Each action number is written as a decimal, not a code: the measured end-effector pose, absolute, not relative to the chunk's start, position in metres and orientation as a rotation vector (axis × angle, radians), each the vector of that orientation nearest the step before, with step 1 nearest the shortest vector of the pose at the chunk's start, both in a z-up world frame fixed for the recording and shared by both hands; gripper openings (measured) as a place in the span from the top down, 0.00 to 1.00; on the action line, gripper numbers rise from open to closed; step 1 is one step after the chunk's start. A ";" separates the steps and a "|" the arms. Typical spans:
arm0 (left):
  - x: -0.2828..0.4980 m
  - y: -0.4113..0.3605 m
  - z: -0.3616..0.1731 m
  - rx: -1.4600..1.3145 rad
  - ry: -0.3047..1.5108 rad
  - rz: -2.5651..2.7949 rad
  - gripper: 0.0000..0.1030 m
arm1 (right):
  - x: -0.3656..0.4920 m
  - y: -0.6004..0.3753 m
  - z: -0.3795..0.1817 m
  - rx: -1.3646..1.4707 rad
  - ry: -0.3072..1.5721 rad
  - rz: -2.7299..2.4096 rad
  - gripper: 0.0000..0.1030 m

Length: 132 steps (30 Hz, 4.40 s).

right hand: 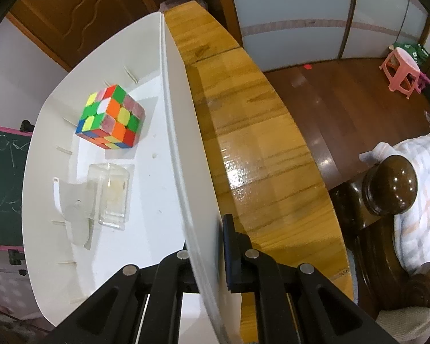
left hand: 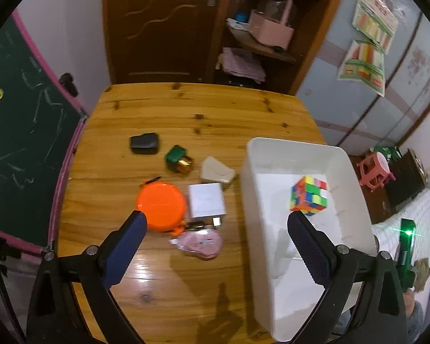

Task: Organize rigid objects
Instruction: 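Move the left gripper back and grasp the orange round case, then carry the orange case into the bin and open the left gripper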

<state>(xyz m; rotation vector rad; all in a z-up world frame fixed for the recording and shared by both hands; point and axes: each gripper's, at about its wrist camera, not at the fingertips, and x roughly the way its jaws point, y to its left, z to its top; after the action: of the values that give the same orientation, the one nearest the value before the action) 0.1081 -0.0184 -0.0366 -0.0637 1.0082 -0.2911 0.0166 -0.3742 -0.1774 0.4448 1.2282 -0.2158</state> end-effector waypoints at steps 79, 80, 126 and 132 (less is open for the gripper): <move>0.217 0.000 -0.176 -0.086 1.410 -0.062 0.03 | 0.012 -0.370 -0.137 0.343 1.163 -0.218 0.94; 0.218 0.000 -0.176 -0.098 1.406 -0.058 0.03 | 0.012 -0.371 -0.137 0.349 1.163 -0.216 0.94; 0.162 0.014 -0.111 -0.074 1.244 -0.048 0.21 | 0.007 -0.366 -0.141 0.311 1.181 -0.220 0.95; 0.143 -0.024 -0.058 -0.026 1.147 -0.196 0.21 | 0.006 -0.365 -0.141 0.314 1.174 -0.222 0.95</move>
<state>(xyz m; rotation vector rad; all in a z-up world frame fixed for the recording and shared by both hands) 0.1430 -0.0240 -0.0584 -0.0262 1.1469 -0.1961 0.0060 -0.3652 -0.1409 0.3139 1.1739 -0.2218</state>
